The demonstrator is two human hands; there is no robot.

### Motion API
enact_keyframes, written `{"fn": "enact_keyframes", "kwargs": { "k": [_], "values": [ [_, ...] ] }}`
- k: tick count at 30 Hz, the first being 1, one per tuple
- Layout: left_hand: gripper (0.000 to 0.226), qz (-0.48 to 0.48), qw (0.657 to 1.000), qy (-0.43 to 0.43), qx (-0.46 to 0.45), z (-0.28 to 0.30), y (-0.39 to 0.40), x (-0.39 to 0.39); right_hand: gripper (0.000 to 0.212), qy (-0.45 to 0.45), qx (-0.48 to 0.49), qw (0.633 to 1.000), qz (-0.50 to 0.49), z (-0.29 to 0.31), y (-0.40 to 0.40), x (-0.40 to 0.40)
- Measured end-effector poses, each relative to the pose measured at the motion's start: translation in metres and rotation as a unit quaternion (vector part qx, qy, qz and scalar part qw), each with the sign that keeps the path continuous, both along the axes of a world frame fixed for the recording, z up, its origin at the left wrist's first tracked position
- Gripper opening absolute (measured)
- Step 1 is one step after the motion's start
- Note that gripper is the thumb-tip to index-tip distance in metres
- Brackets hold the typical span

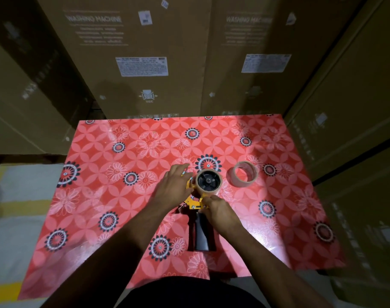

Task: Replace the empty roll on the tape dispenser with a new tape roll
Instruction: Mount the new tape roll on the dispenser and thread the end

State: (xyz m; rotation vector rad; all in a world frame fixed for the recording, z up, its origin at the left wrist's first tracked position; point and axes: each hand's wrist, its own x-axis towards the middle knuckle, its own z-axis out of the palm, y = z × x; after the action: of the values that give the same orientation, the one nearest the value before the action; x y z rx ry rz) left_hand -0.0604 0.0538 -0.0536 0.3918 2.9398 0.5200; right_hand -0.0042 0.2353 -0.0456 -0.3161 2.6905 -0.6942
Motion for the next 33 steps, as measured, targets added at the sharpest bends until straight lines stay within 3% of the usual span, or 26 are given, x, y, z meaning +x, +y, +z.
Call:
{"fn": "enact_keyframes", "kwargs": {
  "k": [6,10,23,28,31,33],
  "values": [
    [0.037,0.020,1.000,-0.020,-0.005,-0.014,0.008,-0.006,0.031,-0.017,0.026,0.999,0.013,0.001,0.002,-0.004],
    [0.014,0.017,0.999,0.014,-0.026,-0.013,0.005,-0.001,0.029,-0.015,0.024,1.000,0.010,-0.002,0.002,-0.003],
    [0.023,-0.072,0.993,0.097,-0.013,-0.007,0.001,0.019,0.029,-0.002,0.033,0.999,0.012,-0.001,0.004,-0.005],
    [0.031,-0.037,0.996,0.080,0.014,0.007,0.000,0.030,0.032,0.000,0.036,0.999,0.018,0.000,0.007,-0.004],
    [0.052,-0.025,0.996,0.084,-0.025,0.007,0.005,0.036,0.032,-0.002,0.031,0.999,0.018,0.000,0.007,-0.005],
    [0.054,-0.021,0.995,0.083,-0.047,0.002,0.005,0.040,0.033,-0.002,0.030,0.999,0.017,0.001,0.007,-0.005]
  ]
}}
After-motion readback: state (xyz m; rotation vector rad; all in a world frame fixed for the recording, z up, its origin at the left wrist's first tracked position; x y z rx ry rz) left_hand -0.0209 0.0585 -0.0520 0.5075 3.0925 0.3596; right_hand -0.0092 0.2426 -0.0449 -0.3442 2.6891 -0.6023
